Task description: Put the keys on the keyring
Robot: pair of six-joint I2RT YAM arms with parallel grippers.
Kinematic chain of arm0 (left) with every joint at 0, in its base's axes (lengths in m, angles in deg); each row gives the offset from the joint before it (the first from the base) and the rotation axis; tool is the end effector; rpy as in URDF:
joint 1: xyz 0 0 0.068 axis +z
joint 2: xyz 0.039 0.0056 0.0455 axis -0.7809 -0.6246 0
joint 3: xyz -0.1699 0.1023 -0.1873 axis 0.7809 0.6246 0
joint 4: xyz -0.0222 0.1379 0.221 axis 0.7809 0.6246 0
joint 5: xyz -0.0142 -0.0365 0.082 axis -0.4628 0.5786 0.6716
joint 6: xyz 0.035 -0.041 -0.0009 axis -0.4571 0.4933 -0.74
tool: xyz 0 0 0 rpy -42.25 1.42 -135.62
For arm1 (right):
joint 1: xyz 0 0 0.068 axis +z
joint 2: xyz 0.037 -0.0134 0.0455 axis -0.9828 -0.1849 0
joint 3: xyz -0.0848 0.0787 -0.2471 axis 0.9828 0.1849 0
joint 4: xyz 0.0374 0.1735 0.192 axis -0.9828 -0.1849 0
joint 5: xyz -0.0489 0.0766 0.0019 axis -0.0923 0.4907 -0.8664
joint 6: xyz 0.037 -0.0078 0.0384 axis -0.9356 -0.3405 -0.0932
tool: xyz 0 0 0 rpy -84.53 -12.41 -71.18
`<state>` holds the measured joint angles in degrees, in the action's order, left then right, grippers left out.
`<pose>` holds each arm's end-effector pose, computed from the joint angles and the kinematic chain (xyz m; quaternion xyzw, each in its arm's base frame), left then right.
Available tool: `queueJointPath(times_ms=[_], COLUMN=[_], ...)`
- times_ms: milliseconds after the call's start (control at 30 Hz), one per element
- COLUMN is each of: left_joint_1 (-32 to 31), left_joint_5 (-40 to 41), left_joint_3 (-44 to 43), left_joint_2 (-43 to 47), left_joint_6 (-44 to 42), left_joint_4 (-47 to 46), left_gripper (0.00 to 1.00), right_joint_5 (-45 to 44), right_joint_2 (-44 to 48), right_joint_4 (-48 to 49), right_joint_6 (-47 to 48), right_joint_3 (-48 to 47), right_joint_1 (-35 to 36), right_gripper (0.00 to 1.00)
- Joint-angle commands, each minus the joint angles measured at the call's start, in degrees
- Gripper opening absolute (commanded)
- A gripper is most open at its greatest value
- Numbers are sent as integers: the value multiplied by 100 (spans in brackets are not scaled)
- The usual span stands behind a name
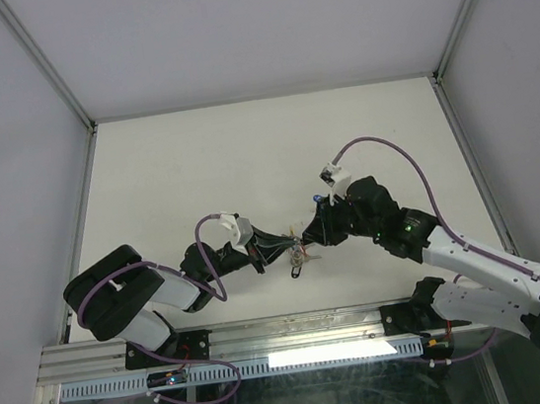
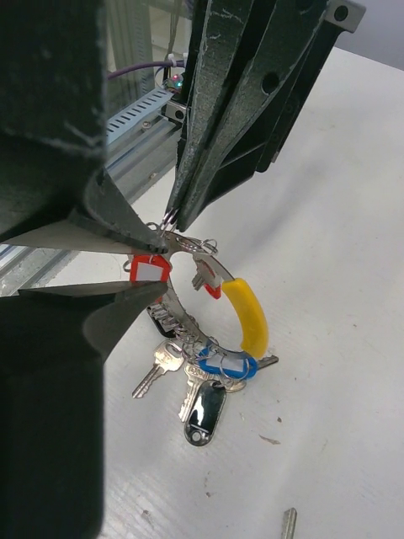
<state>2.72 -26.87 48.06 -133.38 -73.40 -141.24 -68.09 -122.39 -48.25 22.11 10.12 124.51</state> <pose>0.1432 -0.1844 0.1674 0.3542 0.5604 -0.4870 0.5685 0.1409 0.1516 0.2596 -0.1921 0.8448 0.3549 0.3515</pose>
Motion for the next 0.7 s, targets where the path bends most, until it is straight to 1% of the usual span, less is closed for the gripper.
queueJointPath(times_ms=[0, 667], left_joint_1=[54, 54], left_joint_5=[37, 13], left_joint_3=[-122, -130], left_joint_2=[117, 102], left_joint_6=[140, 126], left_joint_4=[-1606, -1597], left_gripper=[0, 0], right_joint_5=[106, 495], right_joint_2=[-57, -351], right_joint_4=[353, 503], right_joint_6=[-186, -309], right_joint_3=[3, 87], right_joint_1=[-34, -31], right_gripper=[21, 21])
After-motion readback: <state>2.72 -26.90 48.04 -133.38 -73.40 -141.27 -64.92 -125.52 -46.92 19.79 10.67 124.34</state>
